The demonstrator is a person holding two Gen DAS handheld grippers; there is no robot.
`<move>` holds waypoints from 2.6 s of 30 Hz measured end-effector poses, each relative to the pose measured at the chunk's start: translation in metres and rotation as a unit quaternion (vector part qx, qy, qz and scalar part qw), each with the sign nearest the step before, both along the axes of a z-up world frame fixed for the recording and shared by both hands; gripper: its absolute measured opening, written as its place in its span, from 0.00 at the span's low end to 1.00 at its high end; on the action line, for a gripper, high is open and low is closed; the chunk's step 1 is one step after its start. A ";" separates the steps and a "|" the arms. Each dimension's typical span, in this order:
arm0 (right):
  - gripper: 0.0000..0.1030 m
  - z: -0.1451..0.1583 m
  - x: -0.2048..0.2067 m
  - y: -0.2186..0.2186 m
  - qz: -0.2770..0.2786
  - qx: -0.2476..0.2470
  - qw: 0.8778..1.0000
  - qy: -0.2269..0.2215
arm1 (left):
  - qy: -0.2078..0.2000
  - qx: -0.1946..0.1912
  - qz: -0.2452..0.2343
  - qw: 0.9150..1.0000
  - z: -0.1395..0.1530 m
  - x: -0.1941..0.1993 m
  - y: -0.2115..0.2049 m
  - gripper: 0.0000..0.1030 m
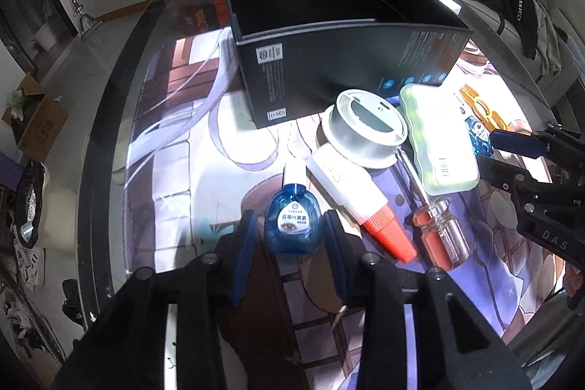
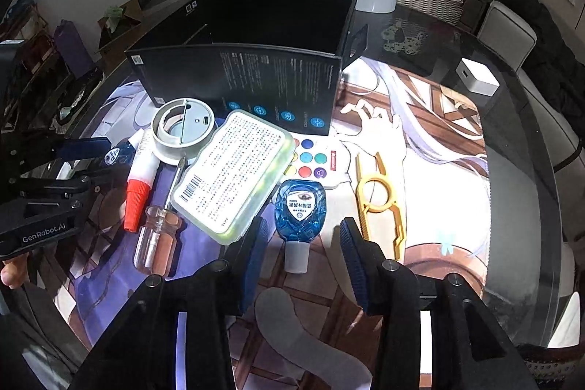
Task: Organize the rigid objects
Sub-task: 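Grasp a blue eye-drop bottle with the left tool while the right tool grasps another, then lift both blue bottles into the black box and open both tools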
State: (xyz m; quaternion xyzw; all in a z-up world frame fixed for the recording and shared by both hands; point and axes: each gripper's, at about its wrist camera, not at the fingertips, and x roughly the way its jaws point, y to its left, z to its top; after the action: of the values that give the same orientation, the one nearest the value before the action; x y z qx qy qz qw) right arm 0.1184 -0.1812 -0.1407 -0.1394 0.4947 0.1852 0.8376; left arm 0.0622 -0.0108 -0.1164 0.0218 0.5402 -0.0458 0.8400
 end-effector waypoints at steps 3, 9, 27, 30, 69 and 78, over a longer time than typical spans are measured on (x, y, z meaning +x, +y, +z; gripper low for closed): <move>0.37 -0.004 0.001 0.003 0.004 -0.001 1.000 0.006 | 0.003 -0.005 -0.001 1.000 0.001 0.002 0.002 0.30; 0.27 -0.004 0.004 0.004 0.008 0.004 1.000 0.010 | 0.007 -0.015 -0.003 1.000 0.002 0.002 0.006 0.28; 0.01 0.026 -0.008 0.001 0.003 0.040 0.999 -0.032 | -0.051 -0.044 -0.003 0.998 0.029 -0.012 0.015 0.28; 0.01 0.021 -0.006 -0.001 -0.002 0.044 0.999 -0.030 | -0.041 -0.045 -0.001 0.998 0.025 -0.008 0.014 0.28; 0.29 0.027 0.002 -0.013 -0.014 0.099 0.995 -0.027 | -0.113 -0.047 -0.010 0.992 0.053 -0.022 0.011 0.28; 0.29 0.110 -0.062 0.002 0.061 0.168 0.950 -0.254 | -0.297 -0.055 0.009 0.953 0.117 -0.062 0.021 0.28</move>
State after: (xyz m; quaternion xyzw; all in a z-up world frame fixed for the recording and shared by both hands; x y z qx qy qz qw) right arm 0.0565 -0.1795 -0.0302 -0.0686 0.2178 0.2745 0.9341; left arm 0.0004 0.0107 0.0004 -0.0166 0.2634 -0.0593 0.9627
